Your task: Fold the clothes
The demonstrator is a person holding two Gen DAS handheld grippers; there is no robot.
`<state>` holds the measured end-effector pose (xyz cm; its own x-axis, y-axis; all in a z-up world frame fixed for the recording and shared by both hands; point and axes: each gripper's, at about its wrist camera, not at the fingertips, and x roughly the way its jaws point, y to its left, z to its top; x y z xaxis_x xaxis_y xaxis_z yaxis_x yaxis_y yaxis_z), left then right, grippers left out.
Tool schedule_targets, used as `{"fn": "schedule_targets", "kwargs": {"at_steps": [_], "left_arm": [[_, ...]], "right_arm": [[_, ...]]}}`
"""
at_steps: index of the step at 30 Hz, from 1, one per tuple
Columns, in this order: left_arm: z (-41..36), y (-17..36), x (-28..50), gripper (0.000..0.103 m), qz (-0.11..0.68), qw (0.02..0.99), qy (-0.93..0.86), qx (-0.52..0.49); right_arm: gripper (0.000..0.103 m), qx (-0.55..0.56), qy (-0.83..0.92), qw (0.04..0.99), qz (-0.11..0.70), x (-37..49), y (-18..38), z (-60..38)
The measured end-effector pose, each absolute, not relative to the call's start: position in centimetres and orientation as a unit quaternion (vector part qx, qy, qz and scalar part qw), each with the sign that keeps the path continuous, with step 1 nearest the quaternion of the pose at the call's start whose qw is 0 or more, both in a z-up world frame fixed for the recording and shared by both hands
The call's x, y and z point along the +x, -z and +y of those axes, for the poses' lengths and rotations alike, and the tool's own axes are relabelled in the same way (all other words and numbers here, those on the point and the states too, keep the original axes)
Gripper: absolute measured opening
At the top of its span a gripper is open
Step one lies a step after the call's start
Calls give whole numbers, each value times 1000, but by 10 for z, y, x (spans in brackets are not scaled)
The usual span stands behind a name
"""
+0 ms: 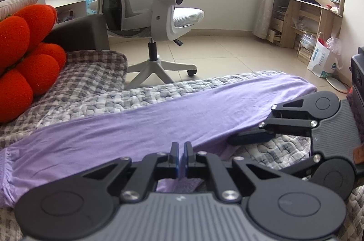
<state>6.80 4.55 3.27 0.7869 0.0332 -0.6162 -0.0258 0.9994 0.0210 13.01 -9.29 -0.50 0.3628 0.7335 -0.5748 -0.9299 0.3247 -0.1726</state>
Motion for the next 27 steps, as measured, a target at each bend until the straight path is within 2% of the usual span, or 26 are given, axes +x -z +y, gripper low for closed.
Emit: {"fn": "schedule_targets", "kwargs": {"at_steps": [8,11,12,14,15,17,18,19,21,24,25,27], "left_arm": [[38,-33,46,5,349,935,-1,60],[34,-34,39,12,357,929,6,97],[34,-31,40,13,367,924,1,103],[35,-23,43,13,393,913,-2,110],[35,-21,43,13,399,910,0,111],[37,-25,39,15,400,911,10,104],[40,-29,36,20,395,913,14,98],[42,-33,33,31,388,917,16,92],[45,-36,29,38,382,920,15,89],[42,-29,31,38,393,913,10,103],[40,-26,33,38,398,911,8,112],[34,-21,36,38,404,906,4,130]], "right_arm": [[43,-242,-534,784,205,130,6,-82],[42,-235,-535,783,214,131,5,-82],[39,-236,-537,781,215,131,5,-83],[23,-236,-540,778,217,129,4,-83],[21,-241,-541,777,215,128,4,-83],[10,-247,-542,774,214,127,3,-82],[9,-249,-544,772,215,126,3,-82],[8,-252,-545,770,215,126,2,-82],[8,-254,-548,767,215,126,1,-82],[8,-248,-545,773,209,127,0,-82],[13,-242,-544,775,210,128,1,-81],[14,-233,-548,773,218,131,2,-80]]}}
